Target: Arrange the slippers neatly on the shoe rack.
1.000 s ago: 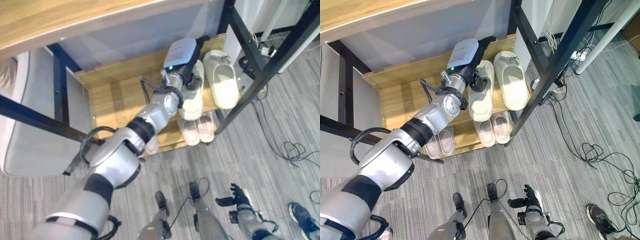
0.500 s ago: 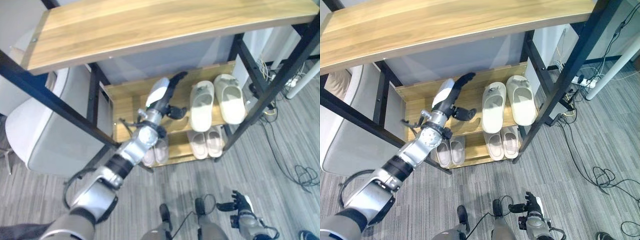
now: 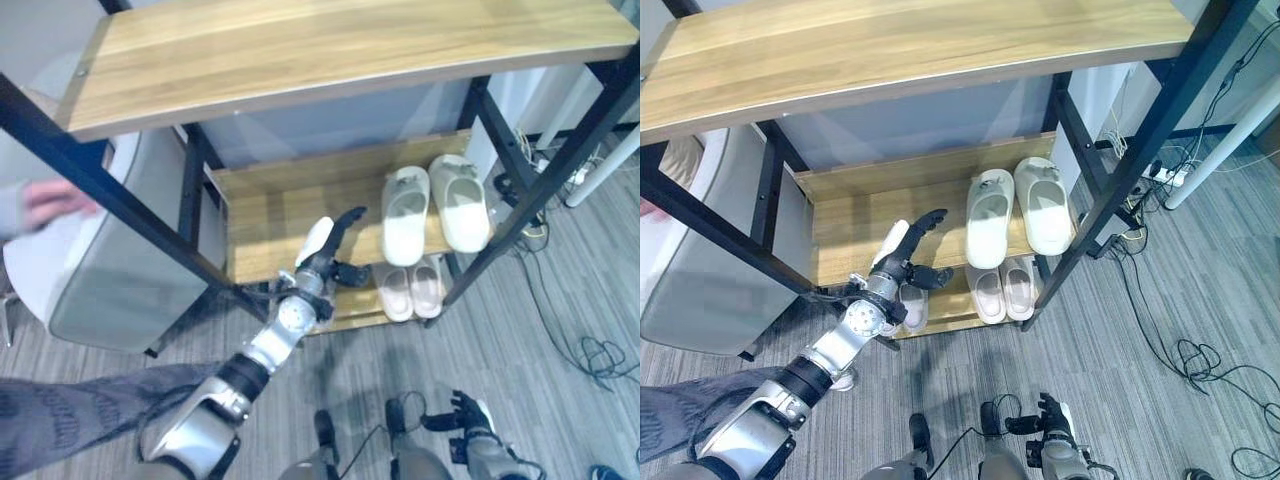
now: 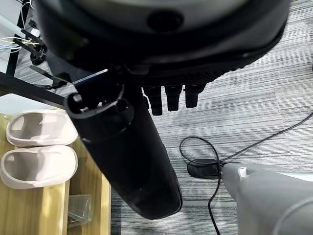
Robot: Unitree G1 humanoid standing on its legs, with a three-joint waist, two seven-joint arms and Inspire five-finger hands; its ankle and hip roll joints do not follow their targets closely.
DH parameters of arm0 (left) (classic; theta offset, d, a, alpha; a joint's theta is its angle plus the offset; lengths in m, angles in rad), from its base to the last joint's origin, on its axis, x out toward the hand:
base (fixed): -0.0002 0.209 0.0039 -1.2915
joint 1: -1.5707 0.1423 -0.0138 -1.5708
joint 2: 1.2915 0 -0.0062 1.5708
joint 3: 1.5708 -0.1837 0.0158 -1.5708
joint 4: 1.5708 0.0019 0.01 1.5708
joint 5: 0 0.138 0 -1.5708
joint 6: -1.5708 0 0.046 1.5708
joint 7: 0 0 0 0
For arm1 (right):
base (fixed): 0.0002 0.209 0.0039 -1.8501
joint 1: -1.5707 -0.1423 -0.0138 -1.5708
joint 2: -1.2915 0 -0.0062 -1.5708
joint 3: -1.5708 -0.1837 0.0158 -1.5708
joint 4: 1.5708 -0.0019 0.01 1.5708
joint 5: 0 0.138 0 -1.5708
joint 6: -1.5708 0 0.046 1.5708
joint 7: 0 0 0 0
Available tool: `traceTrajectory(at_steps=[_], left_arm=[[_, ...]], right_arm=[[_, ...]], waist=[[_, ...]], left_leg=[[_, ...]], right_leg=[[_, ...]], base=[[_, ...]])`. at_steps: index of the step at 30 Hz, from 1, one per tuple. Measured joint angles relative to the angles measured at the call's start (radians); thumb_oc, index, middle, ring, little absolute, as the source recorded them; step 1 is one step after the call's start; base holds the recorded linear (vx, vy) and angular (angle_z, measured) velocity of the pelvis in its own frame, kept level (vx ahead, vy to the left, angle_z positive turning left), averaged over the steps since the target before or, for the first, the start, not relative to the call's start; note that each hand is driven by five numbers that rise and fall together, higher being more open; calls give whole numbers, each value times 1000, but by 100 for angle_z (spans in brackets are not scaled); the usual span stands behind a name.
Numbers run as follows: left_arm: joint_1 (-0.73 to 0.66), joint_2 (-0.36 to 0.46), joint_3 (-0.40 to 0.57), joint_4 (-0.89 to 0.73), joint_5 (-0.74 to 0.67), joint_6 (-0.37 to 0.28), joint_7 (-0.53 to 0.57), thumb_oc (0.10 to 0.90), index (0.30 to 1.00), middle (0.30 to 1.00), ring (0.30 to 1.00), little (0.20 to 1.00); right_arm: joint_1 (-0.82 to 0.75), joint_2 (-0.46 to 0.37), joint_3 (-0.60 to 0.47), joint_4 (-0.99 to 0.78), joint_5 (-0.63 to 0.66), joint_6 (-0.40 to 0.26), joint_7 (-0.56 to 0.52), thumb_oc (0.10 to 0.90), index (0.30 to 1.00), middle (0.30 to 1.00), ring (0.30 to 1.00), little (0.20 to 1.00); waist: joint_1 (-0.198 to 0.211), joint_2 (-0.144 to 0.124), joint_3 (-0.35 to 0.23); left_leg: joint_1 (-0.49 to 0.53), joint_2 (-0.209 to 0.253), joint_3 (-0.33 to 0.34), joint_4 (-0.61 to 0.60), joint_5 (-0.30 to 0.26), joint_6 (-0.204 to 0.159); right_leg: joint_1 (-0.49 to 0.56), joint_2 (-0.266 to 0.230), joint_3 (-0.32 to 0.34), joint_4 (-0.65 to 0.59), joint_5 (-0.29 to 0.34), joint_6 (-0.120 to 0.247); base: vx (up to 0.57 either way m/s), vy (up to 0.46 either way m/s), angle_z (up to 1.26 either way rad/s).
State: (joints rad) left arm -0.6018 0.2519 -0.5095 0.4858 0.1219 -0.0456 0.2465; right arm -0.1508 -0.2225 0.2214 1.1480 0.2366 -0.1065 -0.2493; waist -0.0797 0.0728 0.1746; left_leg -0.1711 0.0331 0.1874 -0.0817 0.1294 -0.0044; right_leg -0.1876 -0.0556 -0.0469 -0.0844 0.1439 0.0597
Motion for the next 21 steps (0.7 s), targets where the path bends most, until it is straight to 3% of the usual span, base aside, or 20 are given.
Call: traceTrajectory(at_steps=[7, 13, 21], left_arm=[[12, -17, 0, -3, -47, 0, -18, 800, 900, 900, 900, 900], [96, -22, -4, -27, -86, 0, -22, 800, 900, 900, 900, 900], [196, -18, 1, -36, -66, -27, -38, 800, 900, 900, 900, 900]], right_arm=[[2, 2, 3, -5, 0, 1, 0, 800, 900, 900, 900, 900], [-10, 22, 4, -12, 0, 3, 0, 800, 900, 900, 900, 900], [-3, 22, 8, -11, 0, 4, -1, 800, 900, 900, 900, 900]], waist=[[-1, -6, -4], [2, -34, -20], [9, -39, -40]], left_leg=[[1, 1, 2, 0, -1, 1], [8, 2, 4, 0, -1, 1], [50, 1, 1, 0, -15, -5]], right_leg=[[-1, 2, 4, 0, 4, -5], [6, 2, 5, 0, 0, 0], [49, 1, 3, -1, -7, -3]], base=[[1, 1, -1], [0, 0, 0], [10, 1, 1]])
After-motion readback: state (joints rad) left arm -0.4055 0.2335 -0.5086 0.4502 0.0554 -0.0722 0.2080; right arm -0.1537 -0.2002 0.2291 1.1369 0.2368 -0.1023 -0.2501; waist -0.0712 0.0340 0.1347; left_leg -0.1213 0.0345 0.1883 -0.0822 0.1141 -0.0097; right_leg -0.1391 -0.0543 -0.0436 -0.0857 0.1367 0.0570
